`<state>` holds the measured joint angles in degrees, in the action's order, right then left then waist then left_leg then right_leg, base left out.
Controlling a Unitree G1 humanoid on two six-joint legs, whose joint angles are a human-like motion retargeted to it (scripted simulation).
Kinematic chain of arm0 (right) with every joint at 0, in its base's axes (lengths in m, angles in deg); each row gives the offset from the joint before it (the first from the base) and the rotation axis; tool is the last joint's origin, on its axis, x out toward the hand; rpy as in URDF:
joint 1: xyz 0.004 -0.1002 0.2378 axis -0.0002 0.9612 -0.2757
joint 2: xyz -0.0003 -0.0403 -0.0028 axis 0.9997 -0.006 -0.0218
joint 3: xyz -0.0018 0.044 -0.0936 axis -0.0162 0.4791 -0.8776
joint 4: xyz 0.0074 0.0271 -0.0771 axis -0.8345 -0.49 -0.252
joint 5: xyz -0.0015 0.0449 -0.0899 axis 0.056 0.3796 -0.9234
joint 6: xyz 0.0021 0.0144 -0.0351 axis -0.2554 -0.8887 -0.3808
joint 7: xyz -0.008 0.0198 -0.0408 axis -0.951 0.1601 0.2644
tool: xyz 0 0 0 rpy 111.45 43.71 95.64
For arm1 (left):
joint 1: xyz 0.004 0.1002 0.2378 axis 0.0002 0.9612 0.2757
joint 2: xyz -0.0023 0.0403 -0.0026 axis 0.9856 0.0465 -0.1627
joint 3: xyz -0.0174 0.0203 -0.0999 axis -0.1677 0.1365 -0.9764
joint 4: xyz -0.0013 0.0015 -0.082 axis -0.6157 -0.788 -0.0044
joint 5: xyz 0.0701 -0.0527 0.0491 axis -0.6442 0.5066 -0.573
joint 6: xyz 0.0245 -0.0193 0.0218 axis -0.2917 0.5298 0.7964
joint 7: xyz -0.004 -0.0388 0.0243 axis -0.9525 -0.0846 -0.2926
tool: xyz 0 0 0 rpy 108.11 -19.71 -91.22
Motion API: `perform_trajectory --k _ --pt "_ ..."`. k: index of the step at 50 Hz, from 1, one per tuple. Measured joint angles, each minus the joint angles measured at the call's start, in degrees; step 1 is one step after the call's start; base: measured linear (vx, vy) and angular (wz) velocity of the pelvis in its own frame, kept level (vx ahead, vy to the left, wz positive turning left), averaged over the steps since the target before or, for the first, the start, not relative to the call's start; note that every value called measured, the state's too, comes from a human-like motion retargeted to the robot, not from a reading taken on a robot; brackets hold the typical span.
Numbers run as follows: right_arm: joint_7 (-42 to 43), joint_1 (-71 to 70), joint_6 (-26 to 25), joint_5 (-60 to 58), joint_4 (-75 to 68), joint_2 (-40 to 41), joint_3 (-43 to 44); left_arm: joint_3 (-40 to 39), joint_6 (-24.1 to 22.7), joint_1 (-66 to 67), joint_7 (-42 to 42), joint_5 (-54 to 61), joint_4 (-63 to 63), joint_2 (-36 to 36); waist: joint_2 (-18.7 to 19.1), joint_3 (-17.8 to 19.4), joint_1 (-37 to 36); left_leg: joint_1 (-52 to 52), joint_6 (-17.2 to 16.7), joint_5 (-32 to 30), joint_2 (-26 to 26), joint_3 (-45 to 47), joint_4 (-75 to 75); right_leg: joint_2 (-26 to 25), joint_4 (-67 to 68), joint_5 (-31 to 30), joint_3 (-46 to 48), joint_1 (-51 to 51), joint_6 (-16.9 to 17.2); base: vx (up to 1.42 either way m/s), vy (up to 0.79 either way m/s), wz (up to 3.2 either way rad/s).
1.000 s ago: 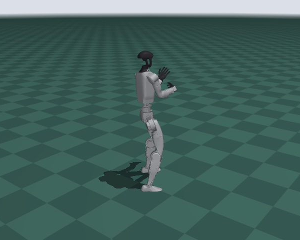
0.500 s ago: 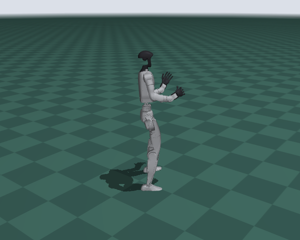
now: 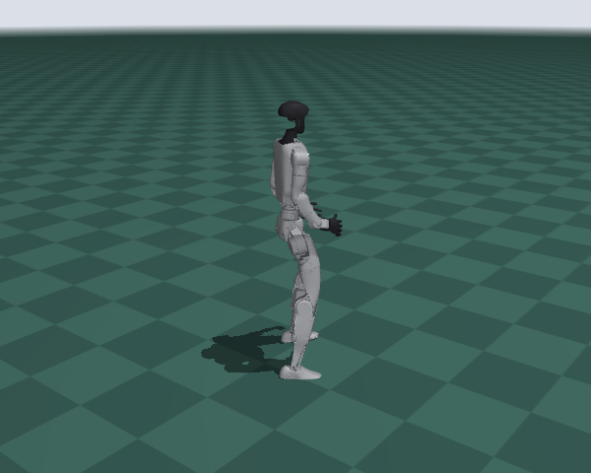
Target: Dance
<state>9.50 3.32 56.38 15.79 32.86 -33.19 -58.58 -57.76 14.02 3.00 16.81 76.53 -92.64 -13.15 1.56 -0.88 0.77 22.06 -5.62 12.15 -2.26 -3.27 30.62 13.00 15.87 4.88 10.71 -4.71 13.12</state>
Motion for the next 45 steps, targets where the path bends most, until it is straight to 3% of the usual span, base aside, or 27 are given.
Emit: perform_trajectory --k 5,8,10,13,17,20,23,28,35,38,40,45 --pt "2.04 -8.87 -5.63 -2.01 2.70 10.07 -10.42 0.72 3.84 3.37 -4.99 5.17 15.76 0.71 -0.24 -0.78 -4.40 -2.22 2.87 -0.82 4.70 3.64 -3.75 4.10 2.07 -1.47 -3.51 -3.43 -1.76 0.19 0.29 -0.78" --pt "-1.16 -12.93 -7.99 0.85 8.21 13.52 -11.55 -1.04 3.92 4.16 -7.42 13.57 28.65 -2.43 -0.77 -0.42 -7.46 -4.43 3.99 -1.51 6.92 3.79 -6.21 5.42 2.53 -3.23 -4.24 -3.64 -3.59 0.17 0.15 -0.54" --pt "-2.04 -15.62 -8.45 3.75 12.82 14.10 -11.72 -3.24 4.66 2.56 -4.30 17.91 35.24 -5.45 -1.00 0.02 -9.63 -6.49 4.98 -2.43 7.44 5.09 -8.51 6.37 3.28 -4.88 -2.29 -3.27 -4.02 0.12 0.17 -0.42" --pt "-1.73 -19.53 -8.95 7.94 19.60 12.26 -11.80 -5.70 3.48 -2.36 6.52 24.00 40.43 -8.53 -1.21 0.94 -13.07 -9.62 6.06 -3.94 8.67 5.58 -12.49 8.09 5.48 -6.63 4.23 -2.74 -5.85 0.03 0.14 -0.46" --pt "-1.92 -23.32 -8.75 12.21 26.50 7.58 -12.18 -9.55 0.88 -8.88 18.69 38.37 41.69 -10.93 -1.92 2.40 -17.55 -14.11 7.63 -5.65 10.31 8.00 -18.04 9.12 10.56 -5.97 10.73 -2.58 -3.31 0.04 0.12 -0.56" --pt "-5.89 -23.98 -8.45 14.18 29.52 4.06 -11.72 -14.84 2.10 -14.25 18.02 53.47 41.62 -14.96 -2.59 3.20 -20.36 -17.63 8.62 -6.60 11.76 9.05 -21.87 7.94 17.52 -3.68 7.59 -5.14 -2.18 0.10 0.10 -0.69" --pt "-10.04 -25.34 -7.74 15.30 31.11 0.40 -11.83 -21.18 1.28 -17.52 14.16 66.24 41.44 -18.40 -3.63 2.51 -22.49 -20.18 8.74 -7.05 12.52 10.07 -24.84 7.26 19.36 -2.72 7.13 -6.32 -4.51 0.14 0.03 -0.80" --pt "-12.75 -32.14 -5.78 18.62 36.17 -10.18 -13.90 -26.54 -1.97 -16.89 14.80 76.20 34.80 -19.51 -3.71 2.20 -21.56 -23.40 9.06 -7.23 11.53 12.73 -26.35 5.78 20.53 -2.87 4.95 -5.73 -4.06 0.11 -0.01 -0.31" --pt "1.25 -45.33 -0.03 22.87 47.27 -33.20 -14.64 -16.65 -2.36 -17.88 19.10 69.99 29.25 -17.04 -6.59 2.58 -19.53 -22.54 9.54 -6.15 11.81 11.14 -25.30 6.60 20.82 -4.80 5.59 -6.76 -3.97 -0.06 -0.15 0.06" --pt "8.67 -47.30 1.29 17.54 52.46 -42.73 -10.59 -8.36 -1.27 -19.04 21.36 63.91 27.91 -13.90 -8.14 2.89 -17.75 -22.55 9.79 -5.75 12.31 10.10 -25.46 7.58 21.77 -6.12 6.77 -7.42 -3.86 -0.05 -0.23 0.46" --pt "13.33 -47.13 1.24 12.96 54.96 -47.84 -7.12 -2.07 -3.14 -21.05 24.29 60.89 28.41 -11.77 -8.87 2.91 -16.51 -22.75 9.37 -5.16 12.32 9.39 -25.44 7.83 22.07 -7.35 7.01 -7.69 -3.77 -0.02 -0.19 0.29" --pt "24.42 -42.76 -0.16 -0.15 58.73 -54.22 2.75 9.29 -7.88 -27.40 26.83 48.11 32.01 -7.52 -10.17 2.25 -14.36 -22.26 5.10 0.83 12.74 3.02 -21.58 6.35 19.72 -10.04 5.06 -7.09 -3.50 0.06 -0.14 -0.36"
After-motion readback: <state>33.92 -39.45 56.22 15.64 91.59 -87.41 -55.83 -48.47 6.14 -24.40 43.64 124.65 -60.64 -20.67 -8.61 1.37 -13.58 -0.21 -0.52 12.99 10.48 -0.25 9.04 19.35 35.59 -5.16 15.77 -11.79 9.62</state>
